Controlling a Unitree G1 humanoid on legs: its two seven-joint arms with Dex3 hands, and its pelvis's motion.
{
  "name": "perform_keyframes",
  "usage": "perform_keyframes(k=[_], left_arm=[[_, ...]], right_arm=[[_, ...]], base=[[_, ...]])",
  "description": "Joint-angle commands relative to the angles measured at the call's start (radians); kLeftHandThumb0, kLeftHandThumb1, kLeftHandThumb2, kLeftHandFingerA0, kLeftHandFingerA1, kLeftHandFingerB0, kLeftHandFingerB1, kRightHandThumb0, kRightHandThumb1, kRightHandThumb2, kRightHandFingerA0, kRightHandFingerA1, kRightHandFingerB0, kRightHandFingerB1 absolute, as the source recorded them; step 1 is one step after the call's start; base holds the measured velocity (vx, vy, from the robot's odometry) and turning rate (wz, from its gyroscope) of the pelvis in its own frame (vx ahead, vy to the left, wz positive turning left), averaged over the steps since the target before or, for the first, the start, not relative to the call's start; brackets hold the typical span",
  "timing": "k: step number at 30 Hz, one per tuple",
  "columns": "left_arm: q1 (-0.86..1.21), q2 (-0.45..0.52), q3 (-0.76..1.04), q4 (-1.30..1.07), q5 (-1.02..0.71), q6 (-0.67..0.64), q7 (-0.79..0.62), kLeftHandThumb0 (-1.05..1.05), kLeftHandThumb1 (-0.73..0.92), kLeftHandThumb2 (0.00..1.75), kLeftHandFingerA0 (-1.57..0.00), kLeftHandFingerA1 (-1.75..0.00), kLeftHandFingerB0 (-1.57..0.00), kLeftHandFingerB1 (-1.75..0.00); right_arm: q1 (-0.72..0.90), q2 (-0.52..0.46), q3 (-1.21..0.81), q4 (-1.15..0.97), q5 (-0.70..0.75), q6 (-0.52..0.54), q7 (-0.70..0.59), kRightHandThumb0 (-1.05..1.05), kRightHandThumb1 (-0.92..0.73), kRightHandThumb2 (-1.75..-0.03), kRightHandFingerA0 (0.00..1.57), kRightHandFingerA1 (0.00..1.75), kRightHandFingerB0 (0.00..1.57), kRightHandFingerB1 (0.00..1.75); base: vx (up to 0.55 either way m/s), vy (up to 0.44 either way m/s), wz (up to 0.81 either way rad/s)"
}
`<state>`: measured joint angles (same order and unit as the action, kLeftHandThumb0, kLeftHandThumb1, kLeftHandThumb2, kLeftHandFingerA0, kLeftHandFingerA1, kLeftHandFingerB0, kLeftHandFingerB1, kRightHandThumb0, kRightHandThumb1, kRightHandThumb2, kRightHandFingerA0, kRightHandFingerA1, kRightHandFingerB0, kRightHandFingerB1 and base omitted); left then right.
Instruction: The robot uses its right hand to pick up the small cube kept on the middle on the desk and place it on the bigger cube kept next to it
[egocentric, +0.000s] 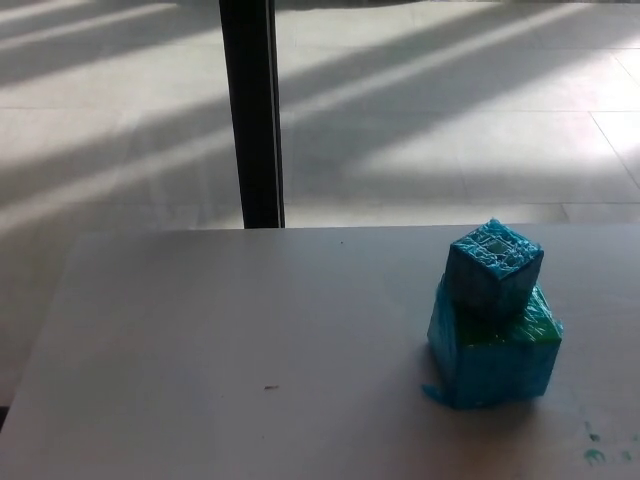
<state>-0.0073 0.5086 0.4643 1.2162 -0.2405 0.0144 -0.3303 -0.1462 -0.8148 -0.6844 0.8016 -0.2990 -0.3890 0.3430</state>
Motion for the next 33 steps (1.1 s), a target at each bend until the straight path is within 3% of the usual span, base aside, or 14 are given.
perform_keyframes(k=[1, 8, 9, 14, 15, 16, 18, 22, 25, 26, 28, 29, 30, 33], left_arm=[[0.008, 0.018, -0.005, -0.011, -0.001, -0.014, -0.008, -0.85, 0.62, 1.00, -0.32, -0.49, -0.22, -0.44], [-0.007, 0.017, -0.013, 0.001, 0.007, -0.014, 0.005, -0.85, 0.63, 1.00, -0.32, -0.49, -0.23, -0.44], [-0.004, 0.018, -0.015, -0.001, 0.007, -0.018, -0.004, -0.87, 0.78, 0.65, -0.38, -0.36, -0.27, -0.30], [-0.005, 0.015, -0.009, -0.002, -0.003, -0.011, -0.003, -0.85, 0.62, 0.99, -0.32, -0.49, -0.21, -0.44], [-0.004, 0.013, -0.008, -0.003, -0.003, -0.012, 0.003, -0.86, 0.78, 0.65, -0.41, -0.38, -0.29, -0.31], [-0.005, 0.012, -0.012, -0.003, 0.001, -0.013, 0.011, -0.86, 0.79, 0.65, -0.41, -0.37, -0.29, -0.31], [-0.004, 0.012, -0.015, -0.005, 0.005, -0.014, 0.017, -0.85, 0.62, 1.00, -0.34, -0.49, -0.25, -0.45], [0.006, 0.014, -0.015, -0.006, 0.003, -0.021, 0.001, -0.86, 0.62, 1.00, -0.32, -0.49, -0.23, -0.44], [0.005, 0.012, -0.004, -0.001, -0.009, -0.018, -0.010, -0.85, 0.62, 0.99, -0.32, -0.49, -0.23, -0.44], [0.005, 0.013, -0.012, 0.000, 0.000, -0.021, 0.002, -0.86, 0.78, 0.65, -0.41, -0.38, -0.29, -0.31], [0.005, 0.012, -0.008, -0.006, -0.005, -0.013, 0.002, -0.86, 0.78, 0.65, -0.40, -0.37, -0.28, -0.31], [0.006, 0.012, -0.006, -0.005, -0.009, -0.014, -0.006, -0.85, 0.62, 0.99, -0.32, -0.49, -0.21, -0.44], [0.005, 0.013, -0.007, -0.001, -0.007, -0.018, -0.010, -0.86, 0.79, 0.65, -0.39, -0.38, -0.27, -0.31], [-0.002, 0.015, 0.002, -0.002, -0.016, -0.005, 0.001, -0.86, 0.77, 0.64, -0.41, -0.38, -0.30, -0.32]], right_arm=[[0.139, 0.234, -0.054, 0.158, 0.117, -0.073, -0.347, -0.51, -0.61, -0.58, 0.22, 0.79, 0.29, 0.55], [0.136, 0.328, -0.070, 0.196, 0.183, -0.066, -0.343, -0.49, -0.59, -0.58, 0.30, 0.74, 0.39, 0.50], [0.134, 0.343, -0.084, 0.199, 0.217, -0.058, -0.306, -0.47, -0.60, -0.58, 0.27, 0.73, 0.39, 0.47], [0.134, 0.384, -0.091, 0.232, 0.248, -0.064, -0.286, -0.46, -0.59, -0.57, 0.31, 0.84, 0.44, 0.56], [0.131, 0.390, -0.094, 0.223, 0.264, -0.041, -0.270, -0.52, -0.44, -0.89, 0.39, 0.78, 0.44, 0.66], [0.128, 0.398, -0.102, 0.210, 0.285, -0.016, -0.259, -0.46, -0.58, -0.58, 0.35, 0.94, 0.47, 0.60], [0.140, 0.424, -0.115, 0.160, 0.321, 0.034, -0.233, -0.47, -0.59, -0.58, 0.35, 0.96, 0.46, 0.60], [0.136, 0.448, -0.117, 0.147, 0.358, 0.119, -0.204, -0.43, -0.58, -0.57, 0.47, 0.97, 0.49, 0.55], [0.143, 0.442, -0.095, 0.167, 0.363, 0.129, -0.164, -0.44, -0.58, -0.58, 0.52, 0.90, 0.48, 0.54], [0.149, 0.444, -0.086, 0.151, 0.364, 0.137, -0.168, -0.45, -0.58, -0.58, 0.53, 0.95, 0.50, 0.56], [0.163, 0.448, -0.076, 0.113, 0.375, 0.162, -0.164, -0.46, -0.59, -0.57, 0.51, 0.98, 0.50, 0.57], [0.166, 0.449, -0.070, 0.099, 0.377, 0.174, -0.172, -0.46, -0.59, -0.57, 0.52, 0.98, 0.51, 0.58], [0.173, 0.454, -0.065, 0.080, 0.388, 0.186, -0.172, -0.46, -0.59, -0.57, 0.51, 1.04, 0.51, 0.59], [0.193, 0.462, -0.050, 0.039, 0.414, 0.209, -0.164, -0.45, -0.60, -0.58, 0.51, 0.98, 0.50, 0.59]], base=[[0.00, 0.000, 0.00], [0.00, 0.000, 0.00], [0.00, 0.000, 0.00], [0.00, 0.000, 0.00], [0.00, 0.000, 0.00], [0.00, 0.000, 0.00], [0.00, 0.000, 0.00], [0.00, 0.000, 0.00], [0.00, 0.000, 0.00], [0.00, 0.000, 0.00], [0.00, 0.000, 0.00], [0.00, 0.000, 0.00], [0.00, 0.000, 0.00], [0.00, 0.000, 0.00]])
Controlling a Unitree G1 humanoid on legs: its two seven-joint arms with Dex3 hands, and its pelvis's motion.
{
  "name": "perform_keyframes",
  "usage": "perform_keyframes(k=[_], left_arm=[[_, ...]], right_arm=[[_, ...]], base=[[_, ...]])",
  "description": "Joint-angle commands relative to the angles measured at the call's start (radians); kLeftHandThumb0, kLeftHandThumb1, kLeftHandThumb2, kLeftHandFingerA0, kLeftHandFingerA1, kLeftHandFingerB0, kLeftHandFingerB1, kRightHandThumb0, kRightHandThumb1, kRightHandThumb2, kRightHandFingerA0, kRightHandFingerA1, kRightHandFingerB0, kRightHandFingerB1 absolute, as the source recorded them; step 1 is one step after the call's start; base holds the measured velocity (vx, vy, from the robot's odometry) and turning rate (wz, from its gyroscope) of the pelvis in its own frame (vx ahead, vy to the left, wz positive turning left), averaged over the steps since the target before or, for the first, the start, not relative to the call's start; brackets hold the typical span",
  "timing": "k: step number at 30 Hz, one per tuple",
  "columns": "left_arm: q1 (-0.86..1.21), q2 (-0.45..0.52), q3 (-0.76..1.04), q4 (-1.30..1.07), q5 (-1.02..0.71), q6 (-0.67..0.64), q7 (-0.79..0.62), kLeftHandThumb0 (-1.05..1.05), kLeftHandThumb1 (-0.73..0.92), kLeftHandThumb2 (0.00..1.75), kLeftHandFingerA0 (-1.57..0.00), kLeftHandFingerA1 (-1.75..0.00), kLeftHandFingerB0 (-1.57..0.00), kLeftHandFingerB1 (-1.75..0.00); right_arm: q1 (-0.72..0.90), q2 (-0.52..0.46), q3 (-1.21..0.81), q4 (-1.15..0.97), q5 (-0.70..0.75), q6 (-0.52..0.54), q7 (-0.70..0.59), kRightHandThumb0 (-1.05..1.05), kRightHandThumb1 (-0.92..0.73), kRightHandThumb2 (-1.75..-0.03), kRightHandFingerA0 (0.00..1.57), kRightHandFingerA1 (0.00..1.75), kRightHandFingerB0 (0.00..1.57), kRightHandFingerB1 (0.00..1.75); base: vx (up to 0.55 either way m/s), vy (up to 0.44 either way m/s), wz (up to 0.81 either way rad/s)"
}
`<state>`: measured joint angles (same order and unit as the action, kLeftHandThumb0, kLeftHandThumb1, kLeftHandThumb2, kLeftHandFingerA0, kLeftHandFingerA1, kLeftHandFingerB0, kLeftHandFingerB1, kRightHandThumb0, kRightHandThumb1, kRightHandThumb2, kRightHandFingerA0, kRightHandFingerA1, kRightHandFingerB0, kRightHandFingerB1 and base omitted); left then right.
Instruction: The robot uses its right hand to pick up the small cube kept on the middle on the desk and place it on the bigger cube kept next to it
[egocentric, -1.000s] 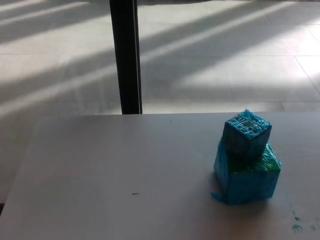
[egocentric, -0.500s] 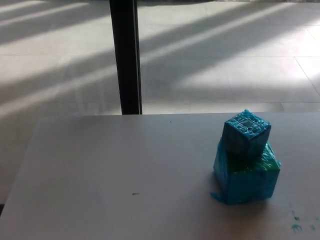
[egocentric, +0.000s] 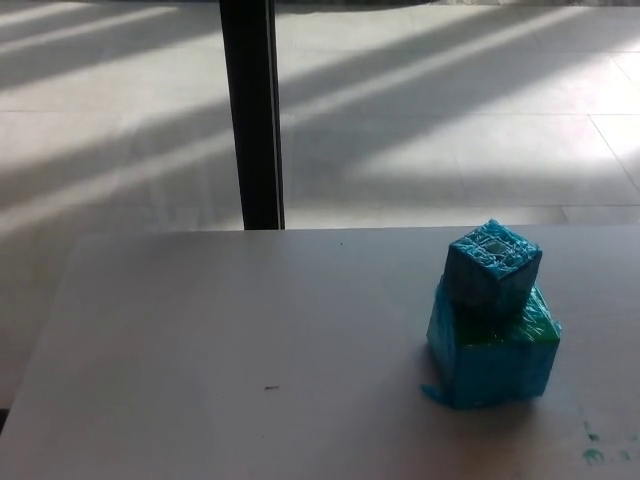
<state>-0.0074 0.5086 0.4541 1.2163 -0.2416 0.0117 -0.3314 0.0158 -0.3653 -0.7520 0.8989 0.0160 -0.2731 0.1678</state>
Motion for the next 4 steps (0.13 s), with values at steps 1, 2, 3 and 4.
perform_keyframes(k=[1, 2, 3, 4], left_arm=[[-0.003, 0.014, 0.016, -0.002, -0.018, 0.001, 0.004, -0.85, 0.60, 0.98, -0.34, -0.50, -0.25, -0.45], [-0.003, 0.013, 0.016, 0.000, -0.016, -0.002, 0.005, -0.85, 0.60, 0.98, -0.34, -0.50, -0.26, -0.45], [-0.004, 0.013, 0.015, 0.001, -0.015, -0.004, 0.005, -0.85, 0.60, 0.98, -0.34, -0.50, -0.26, -0.45], [-0.004, 0.013, 0.015, 0.001, -0.015, -0.004, 0.005, -0.85, 0.60, 0.98, -0.34, -0.50, -0.26, -0.45]], right_arm=[[0.037, 0.012, 0.024, -0.065, 0.101, 0.098, 0.008, -0.46, -0.60, -0.58, 0.51, 0.96, 0.51, 0.58], [0.039, 0.008, 0.033, -0.059, 0.101, 0.097, 0.006, -0.46, -0.60, -0.58, 0.51, 0.95, 0.50, 0.56], [0.042, 0.006, 0.040, -0.059, 0.105, 0.100, 0.004, -0.46, -0.60, -0.58, 0.51, 0.95, 0.50, 0.56], [0.042, 0.006, 0.040, -0.059, 0.105, 0.100, 0.004, -0.46, -0.60, -0.58, 0.51, 0.95, 0.50, 0.56]], base=[[0.00, 0.000, 0.00], [0.00, 0.000, 0.00], [0.00, 0.000, 0.00], [0.00, 0.000, 0.00]])
